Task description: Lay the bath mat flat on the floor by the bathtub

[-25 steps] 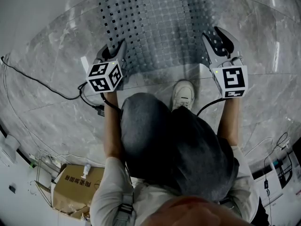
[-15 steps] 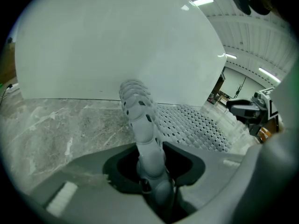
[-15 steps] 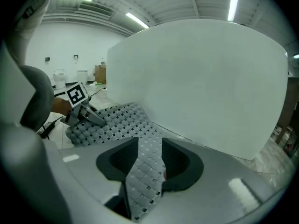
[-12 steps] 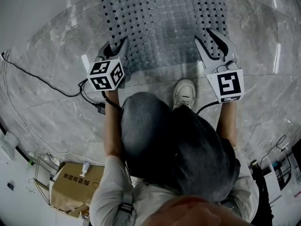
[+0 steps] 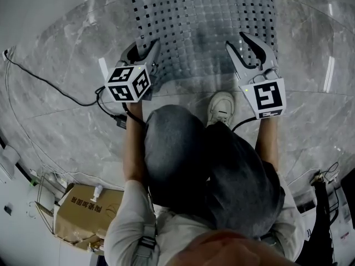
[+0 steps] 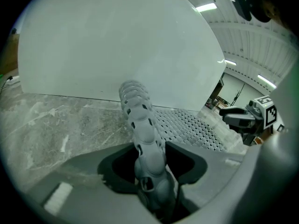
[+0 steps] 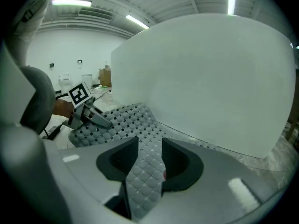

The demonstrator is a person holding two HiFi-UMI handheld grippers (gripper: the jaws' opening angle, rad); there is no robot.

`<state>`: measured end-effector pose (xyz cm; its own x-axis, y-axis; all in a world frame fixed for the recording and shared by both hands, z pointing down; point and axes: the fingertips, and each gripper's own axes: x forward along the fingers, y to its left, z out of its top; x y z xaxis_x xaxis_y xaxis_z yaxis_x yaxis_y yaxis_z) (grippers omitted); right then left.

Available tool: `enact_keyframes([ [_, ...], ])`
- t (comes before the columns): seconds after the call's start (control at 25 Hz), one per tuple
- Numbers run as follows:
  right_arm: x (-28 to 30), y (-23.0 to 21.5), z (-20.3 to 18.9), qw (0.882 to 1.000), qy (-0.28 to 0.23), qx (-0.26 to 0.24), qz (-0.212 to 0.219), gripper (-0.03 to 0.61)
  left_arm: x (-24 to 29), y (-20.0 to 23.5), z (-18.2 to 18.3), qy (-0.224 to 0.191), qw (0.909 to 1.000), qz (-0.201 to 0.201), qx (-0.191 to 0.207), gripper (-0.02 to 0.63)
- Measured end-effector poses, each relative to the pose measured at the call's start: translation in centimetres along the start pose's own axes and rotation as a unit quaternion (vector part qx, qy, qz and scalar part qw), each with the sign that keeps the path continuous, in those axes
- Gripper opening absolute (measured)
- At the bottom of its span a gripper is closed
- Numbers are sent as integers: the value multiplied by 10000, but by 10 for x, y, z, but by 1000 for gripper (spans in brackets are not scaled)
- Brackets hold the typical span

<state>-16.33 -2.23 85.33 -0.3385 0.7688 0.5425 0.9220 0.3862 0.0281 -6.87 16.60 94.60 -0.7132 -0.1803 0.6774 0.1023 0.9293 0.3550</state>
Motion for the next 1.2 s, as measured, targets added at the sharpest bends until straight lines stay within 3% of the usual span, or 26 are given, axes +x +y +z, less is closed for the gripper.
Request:
enact_keyframes([
  [0.2, 5, 10, 4, 9999, -55, -36, 160, 163, -7, -10, 4, -75, 9999, -126, -45, 207],
  [0.64, 5, 16, 7, 9997, -125, 16, 211, 163, -28, -31, 24, -353, 9986, -385, -30, 213],
  [1.2, 2, 21, 8, 9997, -166, 60, 168, 163, -53, -79, 56, -900, 9877, -1176, 497, 198],
])
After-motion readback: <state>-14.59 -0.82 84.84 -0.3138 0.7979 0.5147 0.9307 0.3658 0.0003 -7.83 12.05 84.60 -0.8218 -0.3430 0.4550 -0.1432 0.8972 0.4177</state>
